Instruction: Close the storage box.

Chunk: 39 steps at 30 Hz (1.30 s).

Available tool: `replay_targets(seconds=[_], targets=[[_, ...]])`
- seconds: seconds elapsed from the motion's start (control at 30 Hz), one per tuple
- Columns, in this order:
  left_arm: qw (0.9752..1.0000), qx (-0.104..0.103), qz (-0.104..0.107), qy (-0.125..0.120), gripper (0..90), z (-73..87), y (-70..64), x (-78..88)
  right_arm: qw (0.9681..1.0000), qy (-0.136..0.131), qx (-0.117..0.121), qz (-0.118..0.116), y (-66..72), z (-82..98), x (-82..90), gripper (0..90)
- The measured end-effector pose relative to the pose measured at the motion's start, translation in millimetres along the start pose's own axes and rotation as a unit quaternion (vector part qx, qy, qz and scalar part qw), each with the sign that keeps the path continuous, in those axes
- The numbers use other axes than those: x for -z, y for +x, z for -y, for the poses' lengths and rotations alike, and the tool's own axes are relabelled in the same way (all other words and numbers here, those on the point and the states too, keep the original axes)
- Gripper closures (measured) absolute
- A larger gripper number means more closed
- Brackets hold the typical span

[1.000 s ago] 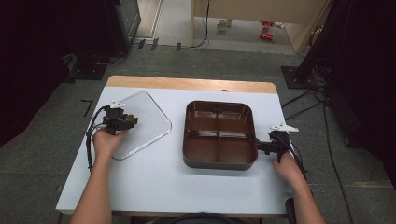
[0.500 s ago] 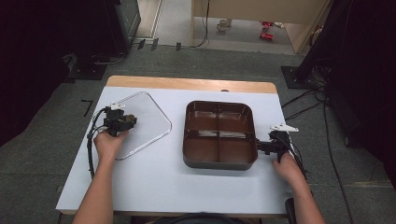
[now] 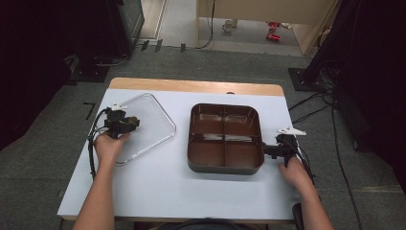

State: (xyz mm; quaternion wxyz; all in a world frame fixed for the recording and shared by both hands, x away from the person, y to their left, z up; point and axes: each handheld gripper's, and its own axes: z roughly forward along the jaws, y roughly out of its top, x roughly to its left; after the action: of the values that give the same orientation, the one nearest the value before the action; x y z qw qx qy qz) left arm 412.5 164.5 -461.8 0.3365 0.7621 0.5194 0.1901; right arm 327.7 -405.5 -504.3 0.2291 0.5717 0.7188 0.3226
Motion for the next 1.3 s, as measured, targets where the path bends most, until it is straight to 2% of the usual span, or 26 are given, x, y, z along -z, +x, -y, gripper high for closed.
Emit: replay_targets(seconds=[0.27,0.4,0.53,0.73,1.0,1.2,1.3], targets=[[0.9998,-0.009,0.02,-0.005,59.3,-7.0,-4.0,11.3,1.0,0.001,0.0,0.0,0.0,0.0,0.1,12.2],[0.9996,-0.016,0.021,-0.007,59.4,-10.2,-6.1,15.9,1.0,0.001,0.0,0.0,0.0,0.0,0.1,12.2],[0.9992,-0.019,0.034,-0.002,59.4,-13.0,-7.8,19.2,1.0,0.0,0.0,0.0,0.0,0.0,0.1,12.2],[0.9985,-0.024,0.048,-0.009,59.4,-19.7,-14.6,25.9,1.0,0.001,0.0,0.0,0.0,0.0,0.1,12.2],[0.9966,-0.037,0.069,-0.024,59.4,-31.4,-30.4,37.0,1.0,0.001,0.0,0.0,0.0,-0.1,0.1,12.2],[0.995,-0.053,0.081,-0.023,59.3,-39.2,-44.9,42.1,1.0,0.001,0.0,0.0,0.0,0.0,0.1,12.2],[0.9935,-0.06,0.094,-0.024,59.4,-43.3,-53.2,44.2,1.0,0.001,0.0,0.0,0.0,0.0,0.1,12.2]])
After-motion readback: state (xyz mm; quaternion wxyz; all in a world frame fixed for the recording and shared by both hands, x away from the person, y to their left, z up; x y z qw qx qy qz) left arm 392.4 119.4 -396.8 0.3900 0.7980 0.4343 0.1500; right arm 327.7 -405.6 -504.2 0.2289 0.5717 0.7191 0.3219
